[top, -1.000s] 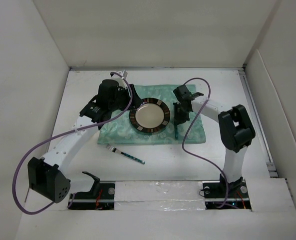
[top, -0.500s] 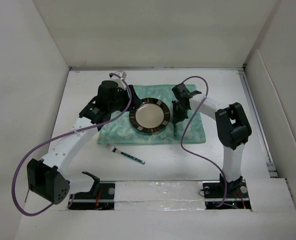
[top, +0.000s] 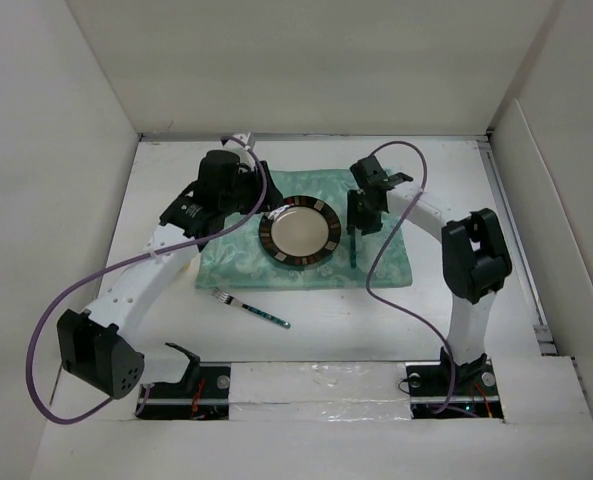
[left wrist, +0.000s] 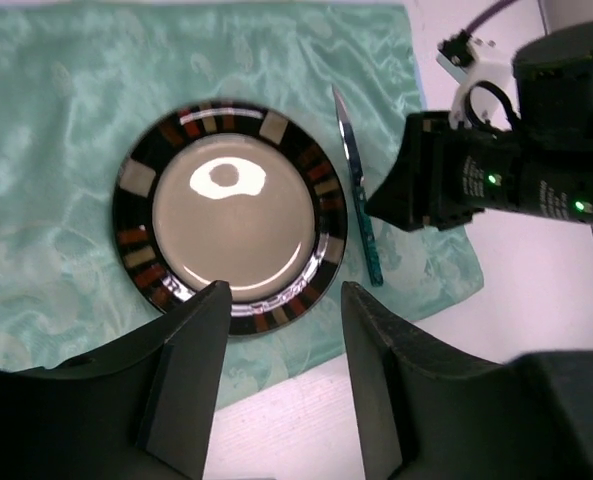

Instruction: Set the dinner table for one person

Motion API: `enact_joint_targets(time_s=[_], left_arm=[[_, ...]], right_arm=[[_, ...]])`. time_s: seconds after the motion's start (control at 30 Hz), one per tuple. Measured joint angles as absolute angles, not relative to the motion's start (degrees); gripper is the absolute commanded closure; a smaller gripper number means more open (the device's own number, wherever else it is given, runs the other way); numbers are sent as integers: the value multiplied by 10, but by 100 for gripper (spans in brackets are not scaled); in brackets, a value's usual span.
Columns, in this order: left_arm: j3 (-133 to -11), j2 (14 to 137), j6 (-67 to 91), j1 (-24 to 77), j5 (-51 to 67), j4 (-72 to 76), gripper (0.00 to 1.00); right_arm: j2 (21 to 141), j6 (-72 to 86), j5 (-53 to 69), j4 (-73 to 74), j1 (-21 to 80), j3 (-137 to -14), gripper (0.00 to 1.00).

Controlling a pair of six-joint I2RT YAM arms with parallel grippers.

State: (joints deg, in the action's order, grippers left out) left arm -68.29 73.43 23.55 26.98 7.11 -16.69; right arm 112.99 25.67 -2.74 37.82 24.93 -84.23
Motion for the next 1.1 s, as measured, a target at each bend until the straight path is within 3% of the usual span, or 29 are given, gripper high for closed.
enact_joint_targets(time_s=[0.07,0.1,0.13,0.17,0.33,0.37,0.4,0.43,0.5,0.57,0.73,0.87,1.0,1.1], left_arm=[[-717,739,226,270,60,-179,75],[-733,739,223,269,56,-182,85],[-755,739,218,269,51,-185,100],[-775,738,216,269,46,-187,100],[-849,726,211,269,25,-193,100],[-859,720,212,269,18,-197,100],[-868,714,214,269,12,-202,96],[-875,707,215,269,6,-207,84],[-885,693,221,269,-8,-216,76],[-889,676,224,269,-20,-227,66],[-890,647,229,269,-40,-255,62],[-890,639,230,269,-50,-275,61],[-890,634,230,269,-54,-286,62],[-890,629,230,269,-59,-288,62]], right_arm=[[1097,254,-24,387,251,-842,73],[1075,253,-18,389,254,-842,99],[1051,251,-13,390,258,-842,100],[1025,255,-5,385,265,-839,100],[907,272,15,323,411,-784,100],[900,277,18,305,457,-773,94],[902,281,19,288,501,-764,75],[910,285,24,275,542,-758,65],[945,285,33,257,603,-756,49],[995,279,38,243,638,-757,44],[1109,256,19,243,664,-762,42],[1126,239,-10,241,665,-792,42],[1140,225,-28,239,665,-804,52],[1158,218,-41,239,671,-813,53]])
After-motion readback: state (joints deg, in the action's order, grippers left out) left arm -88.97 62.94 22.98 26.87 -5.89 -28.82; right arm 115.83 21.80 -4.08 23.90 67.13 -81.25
